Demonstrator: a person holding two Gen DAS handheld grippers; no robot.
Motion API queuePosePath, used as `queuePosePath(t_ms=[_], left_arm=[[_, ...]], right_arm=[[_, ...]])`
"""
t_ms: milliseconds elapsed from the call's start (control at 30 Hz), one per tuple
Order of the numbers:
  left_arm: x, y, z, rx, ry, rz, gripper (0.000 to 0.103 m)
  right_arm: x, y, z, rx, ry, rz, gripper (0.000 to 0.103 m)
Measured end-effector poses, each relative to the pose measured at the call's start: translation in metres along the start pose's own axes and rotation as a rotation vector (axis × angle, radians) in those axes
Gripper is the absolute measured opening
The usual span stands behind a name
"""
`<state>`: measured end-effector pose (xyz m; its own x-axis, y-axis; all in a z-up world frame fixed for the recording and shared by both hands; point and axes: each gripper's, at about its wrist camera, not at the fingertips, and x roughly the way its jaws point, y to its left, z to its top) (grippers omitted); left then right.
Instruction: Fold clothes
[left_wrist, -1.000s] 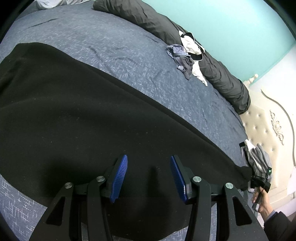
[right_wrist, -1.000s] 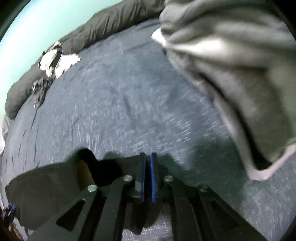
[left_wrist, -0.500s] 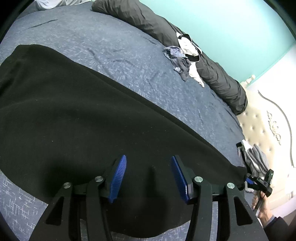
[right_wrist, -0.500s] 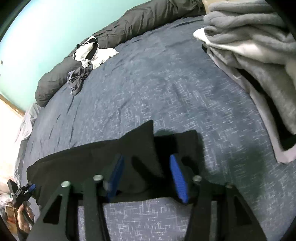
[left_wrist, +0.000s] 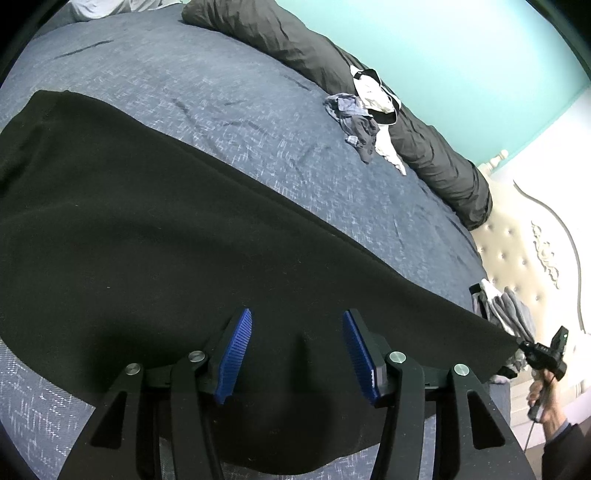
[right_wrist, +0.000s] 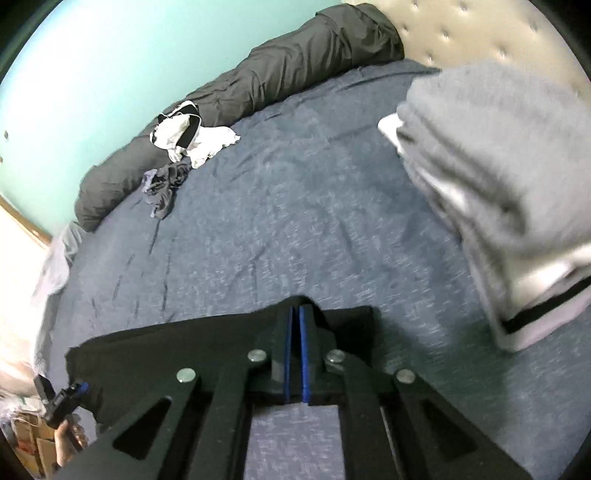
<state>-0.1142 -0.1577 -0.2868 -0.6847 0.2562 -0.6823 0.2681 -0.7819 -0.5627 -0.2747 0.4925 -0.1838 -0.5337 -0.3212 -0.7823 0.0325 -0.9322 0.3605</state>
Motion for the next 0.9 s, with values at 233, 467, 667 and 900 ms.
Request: queuePosePath(t_ms=[233,467,667,900], left_arm=[[0.000,0.001,0.000,0.001,0.003,0.007,0.056],[0.004,0.000,0.001,0.000,0.012,0.001,0.056],[0.007,-0.004,0.000,0.011,0.021,-0.002,0.056],[0.007,-0.002,-0.002,0.007,0.023,0.004,0.057]], right_arm=[[0.054,-0.015,-0.009,0.012,0.127,-0.128,0.003],[0.078,-0.032,-0.018,0.054,0.131,-0.143,0.004],[0.065,-0.037,-0.011,0.072,0.102,-0.082,0.029],[0.090,-0.022,-0.020,0.021,0.171,-0.068,0.034]])
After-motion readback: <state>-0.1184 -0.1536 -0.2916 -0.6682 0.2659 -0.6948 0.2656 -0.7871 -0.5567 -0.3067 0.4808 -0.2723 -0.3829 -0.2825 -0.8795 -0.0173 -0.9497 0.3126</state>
